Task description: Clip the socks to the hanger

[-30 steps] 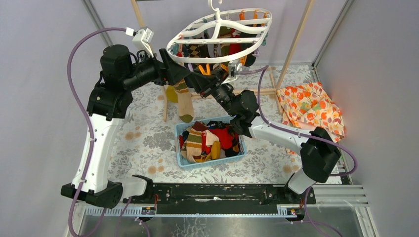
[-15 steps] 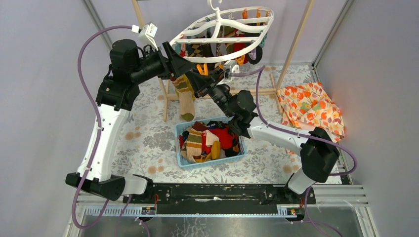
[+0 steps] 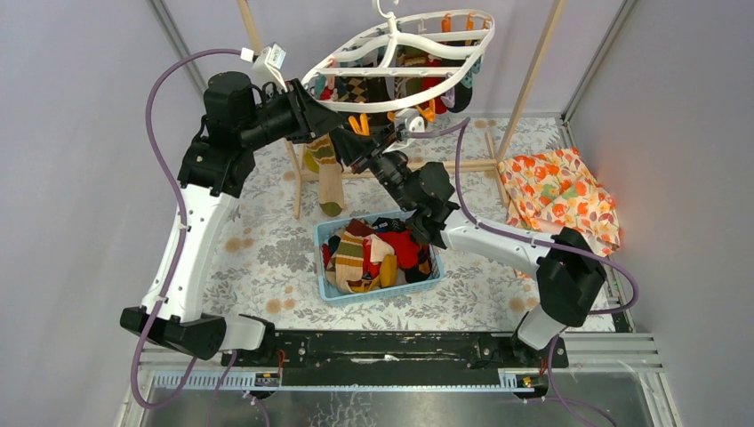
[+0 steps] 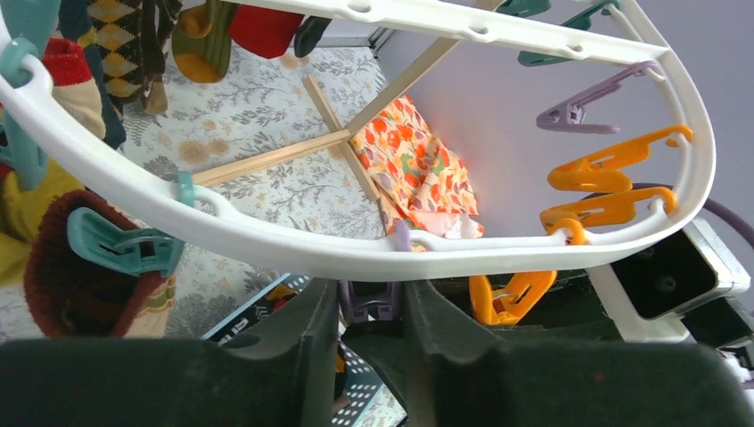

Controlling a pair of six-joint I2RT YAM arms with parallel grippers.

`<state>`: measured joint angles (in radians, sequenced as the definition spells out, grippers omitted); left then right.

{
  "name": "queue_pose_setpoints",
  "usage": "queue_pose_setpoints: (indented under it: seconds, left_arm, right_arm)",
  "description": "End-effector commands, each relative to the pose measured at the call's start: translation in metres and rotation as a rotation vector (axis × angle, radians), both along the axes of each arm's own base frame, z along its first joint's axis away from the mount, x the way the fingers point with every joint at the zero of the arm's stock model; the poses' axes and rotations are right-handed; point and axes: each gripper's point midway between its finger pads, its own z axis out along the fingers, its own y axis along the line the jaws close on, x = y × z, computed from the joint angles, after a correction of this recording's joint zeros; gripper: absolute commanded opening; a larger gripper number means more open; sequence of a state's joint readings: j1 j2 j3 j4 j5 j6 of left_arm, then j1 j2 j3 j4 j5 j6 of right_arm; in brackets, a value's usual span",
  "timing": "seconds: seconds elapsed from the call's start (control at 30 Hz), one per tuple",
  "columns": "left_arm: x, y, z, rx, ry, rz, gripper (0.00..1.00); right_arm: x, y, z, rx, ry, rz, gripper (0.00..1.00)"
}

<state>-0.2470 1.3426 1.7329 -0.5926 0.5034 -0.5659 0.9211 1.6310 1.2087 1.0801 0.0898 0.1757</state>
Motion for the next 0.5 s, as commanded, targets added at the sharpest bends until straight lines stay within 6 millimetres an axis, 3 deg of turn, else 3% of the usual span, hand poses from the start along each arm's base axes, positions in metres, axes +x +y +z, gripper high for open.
queue_pose_setpoints:
  seconds: [0.0,0.1,0.13,0.17,0.27,0.47]
  left_arm:
    - [0.015,0.008,0.011,0.016,-0.084,0.062,0.21]
    - [0.017,0.012,0.013,0.030,-0.099,0.084,0.11]
    - [0.017,0.013,0.014,0.033,-0.104,0.088,0.08]
    - [0.016,0.013,0.015,0.036,-0.109,0.086,0.05]
    - [0.016,0.014,0.014,0.043,-0.111,0.082,0.00]
    - [0.014,0.014,0.012,0.058,-0.109,0.064,0.00]
  right_arm:
    - [-0.014,-0.001,0.017,0.008,-0.026,0.011,0.35]
    - [-0.014,-0.012,-0.004,-0.052,0.009,-0.029,0.71]
    - [-0.015,-0.018,-0.012,-0.072,0.023,-0.040,0.93]
    - [-0.017,-0.023,-0.021,-0.095,0.038,-0.048,0.99]
    - [-0.024,-0.039,-0.051,-0.152,0.104,-0.064,1.00]
    - [-0.051,-0.078,-0.110,-0.221,0.302,-0.050,1.00]
